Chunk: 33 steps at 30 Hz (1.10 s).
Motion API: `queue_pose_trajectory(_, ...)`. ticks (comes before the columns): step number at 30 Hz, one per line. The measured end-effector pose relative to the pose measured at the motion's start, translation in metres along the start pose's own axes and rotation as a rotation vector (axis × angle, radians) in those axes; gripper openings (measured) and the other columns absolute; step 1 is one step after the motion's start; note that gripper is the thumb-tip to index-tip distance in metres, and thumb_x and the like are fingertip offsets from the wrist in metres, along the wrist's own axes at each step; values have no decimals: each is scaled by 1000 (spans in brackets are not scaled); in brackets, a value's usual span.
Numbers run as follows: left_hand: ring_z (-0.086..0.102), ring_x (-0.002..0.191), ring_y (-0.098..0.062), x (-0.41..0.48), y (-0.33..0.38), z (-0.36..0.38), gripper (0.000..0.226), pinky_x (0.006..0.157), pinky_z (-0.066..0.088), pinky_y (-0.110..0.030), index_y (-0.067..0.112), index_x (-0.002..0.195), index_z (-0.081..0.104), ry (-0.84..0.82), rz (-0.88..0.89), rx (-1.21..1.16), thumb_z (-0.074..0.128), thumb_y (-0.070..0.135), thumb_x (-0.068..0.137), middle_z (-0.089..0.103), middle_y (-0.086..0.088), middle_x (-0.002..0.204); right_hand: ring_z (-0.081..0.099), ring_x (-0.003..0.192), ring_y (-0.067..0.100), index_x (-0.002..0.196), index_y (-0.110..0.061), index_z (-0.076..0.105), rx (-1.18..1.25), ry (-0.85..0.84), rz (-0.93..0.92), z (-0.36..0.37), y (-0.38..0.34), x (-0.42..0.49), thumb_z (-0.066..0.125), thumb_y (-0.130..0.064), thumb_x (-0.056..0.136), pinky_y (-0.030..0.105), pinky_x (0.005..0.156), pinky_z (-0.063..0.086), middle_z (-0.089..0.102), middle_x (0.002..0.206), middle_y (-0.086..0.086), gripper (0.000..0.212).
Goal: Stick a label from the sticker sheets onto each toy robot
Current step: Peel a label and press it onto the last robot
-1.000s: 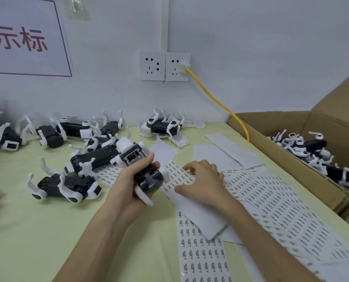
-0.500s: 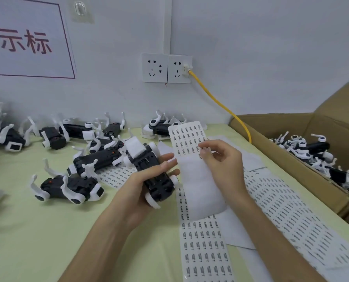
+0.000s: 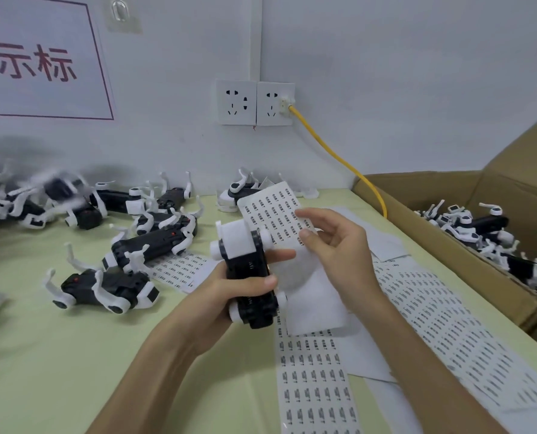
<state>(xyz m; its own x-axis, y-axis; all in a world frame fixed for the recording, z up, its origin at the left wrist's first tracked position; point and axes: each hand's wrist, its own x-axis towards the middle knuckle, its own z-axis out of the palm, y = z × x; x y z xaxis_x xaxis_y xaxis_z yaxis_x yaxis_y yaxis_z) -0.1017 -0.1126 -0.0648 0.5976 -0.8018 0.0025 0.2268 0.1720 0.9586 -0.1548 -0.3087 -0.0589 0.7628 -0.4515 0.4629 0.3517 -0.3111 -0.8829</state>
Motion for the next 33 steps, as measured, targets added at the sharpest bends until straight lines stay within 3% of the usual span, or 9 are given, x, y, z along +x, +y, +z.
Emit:
queue_pose_trajectory(5, 73, 93, -10, 2, 0, 2, 43, 73, 58, -26, 27, 118, 78, 33, 16, 55, 74, 18, 76, 77, 13, 106, 70, 85, 0, 86, -20, 76, 51, 10, 12, -3, 0, 2, 74, 0, 88, 13, 76, 51, 76, 88, -12, 20)
queue_pose_trajectory(10, 71, 100, -27, 5, -2, 0, 40, 87, 59, -39, 24, 117, 78, 132, 78, -50, 73, 20, 78, 76, -4, 114, 63, 74, -2, 95, -28, 76, -26, -92, -17, -7, -4, 2, 77, -9, 88, 11, 73, 48, 75, 97, -18, 20)
queue_pose_trajectory(13, 67, 113, -35, 3, -1, -4, 46, 100, 55, -46, 19, 123, 76, 118, 61, -142, 78, 23, 77, 68, -20, 131, 64, 75, 3, 102, -29, 76, -87, -140, -25, -7, -4, 1, 80, -9, 85, 14, 69, 48, 74, 102, -16, 27)
queue_pose_trajectory(16, 62, 113, -43, 1, -1, -4, 58, 86, 58, -38, 19, 126, 74, 49, 19, -141, 81, 31, 70, 57, -22, 124, 62, 71, 0, 99, -27, 76, -138, -145, -65, -5, -4, 0, 81, -9, 85, 10, 64, 42, 71, 101, -14, 23)
queue_pose_trajectory(21, 63, 110, -42, 1, 0, -4, 58, 80, 59, -35, 18, 125, 75, 33, 24, -123, 80, 31, 68, 59, -17, 124, 65, 106, 11, 99, -28, 78, -236, -139, -104, -6, -1, -1, 82, -17, 85, 30, 81, 56, 65, 112, -14, 19)
queue_pose_trajectory(24, 70, 87, -28, 1, 0, -2, 57, 68, 58, -32, 18, 121, 77, 45, 37, -100, 81, 30, 66, 71, -6, 107, 64, 109, 13, 100, -25, 79, -261, -135, -137, -5, -2, -1, 82, -18, 85, 38, 82, 57, 64, 111, -9, 16)
queue_pose_trajectory(27, 69, 73, -24, 1, 0, -1, 54, 65, 58, -31, 18, 120, 78, 37, 43, -80, 82, 29, 67, 67, -11, 86, 65, 107, 13, 98, -24, 79, -268, -127, -145, -5, -3, -1, 82, -19, 85, 38, 81, 57, 65, 109, -9, 14)
queue_pose_trajectory(30, 67, 75, -25, 1, 0, 0, 52, 67, 57, -31, 20, 121, 77, 31, 44, -9, 81, 29, 69, 70, -16, 88, 66, 103, 13, 93, -26, 79, -273, -120, -142, -5, -3, -1, 82, -18, 84, 37, 79, 57, 66, 105, -11, 12)
queue_pose_trajectory(33, 69, 76, -22, 2, -2, 2, 47, 69, 57, -31, 19, 123, 75, 56, 45, 62, 78, 21, 76, 76, -6, 99, 67, 100, 11, 89, -27, 78, -304, -124, -133, -6, -2, -1, 83, -17, 83, 38, 80, 57, 66, 101, -12, 13)
